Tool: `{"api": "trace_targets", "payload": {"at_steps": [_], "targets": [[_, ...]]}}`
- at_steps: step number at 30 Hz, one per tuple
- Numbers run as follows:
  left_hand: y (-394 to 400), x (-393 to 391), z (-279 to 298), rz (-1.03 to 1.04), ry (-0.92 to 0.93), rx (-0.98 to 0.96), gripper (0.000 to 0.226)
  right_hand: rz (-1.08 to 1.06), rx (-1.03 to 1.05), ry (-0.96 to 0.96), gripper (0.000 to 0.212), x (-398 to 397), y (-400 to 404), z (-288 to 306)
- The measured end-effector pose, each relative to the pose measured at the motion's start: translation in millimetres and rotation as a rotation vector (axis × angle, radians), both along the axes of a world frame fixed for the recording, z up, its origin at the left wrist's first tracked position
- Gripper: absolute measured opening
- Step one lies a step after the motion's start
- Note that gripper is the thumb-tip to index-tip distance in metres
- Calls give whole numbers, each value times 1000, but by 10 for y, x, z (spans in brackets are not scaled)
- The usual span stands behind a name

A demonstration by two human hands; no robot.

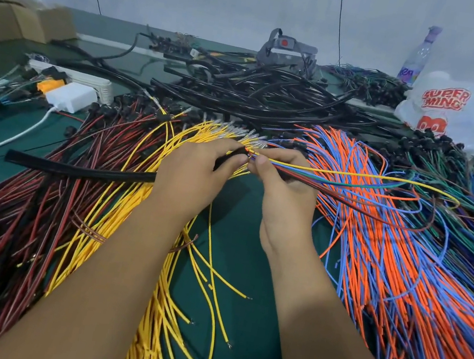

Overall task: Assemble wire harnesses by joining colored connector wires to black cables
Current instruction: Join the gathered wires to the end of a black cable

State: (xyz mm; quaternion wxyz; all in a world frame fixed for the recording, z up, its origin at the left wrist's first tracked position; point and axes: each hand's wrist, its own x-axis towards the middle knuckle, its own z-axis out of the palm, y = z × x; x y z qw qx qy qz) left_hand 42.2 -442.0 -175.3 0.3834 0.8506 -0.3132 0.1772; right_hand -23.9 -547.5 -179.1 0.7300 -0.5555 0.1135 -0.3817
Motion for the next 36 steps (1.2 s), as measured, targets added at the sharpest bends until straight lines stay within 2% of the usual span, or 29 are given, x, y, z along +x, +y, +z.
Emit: {"api": "trace_targets", "payload": {"at_steps": [3, 6, 10, 17, 20, 23, 26, 31, 36], "targets": [[-20, -12, -4, -5, 4, -33, 23, 56, 112, -9, 17, 13, -4, 7], [-21, 10, -7, -80, 98, -156, 20, 94, 177, -9, 16, 18, -13, 8], [6, 41, -10, -129, 158, -211, 18, 94, 162, 8, 16, 28, -16, 14], [91, 71, 15, -117, -51, 43, 27, 24, -44, 166, 20, 19, -35, -35], [91, 88, 1, -126, -25, 69, 21, 39, -45, 184, 22, 7, -59, -31], [95, 103, -16, -201, 96, 26, 17, 53, -34, 208, 25, 5, -67, -13], [98, 101, -22, -209, 130, 1, 17, 63, -6, 219, 21, 8, -59, 11], [100, 105, -6, -204, 81, 38, 21, 39, -54, 246, 16, -11, -76, -1], [78, 135, -28, -215, -32, 182, 28, 29, -110, 274, 8, -9, -97, -13]]}}
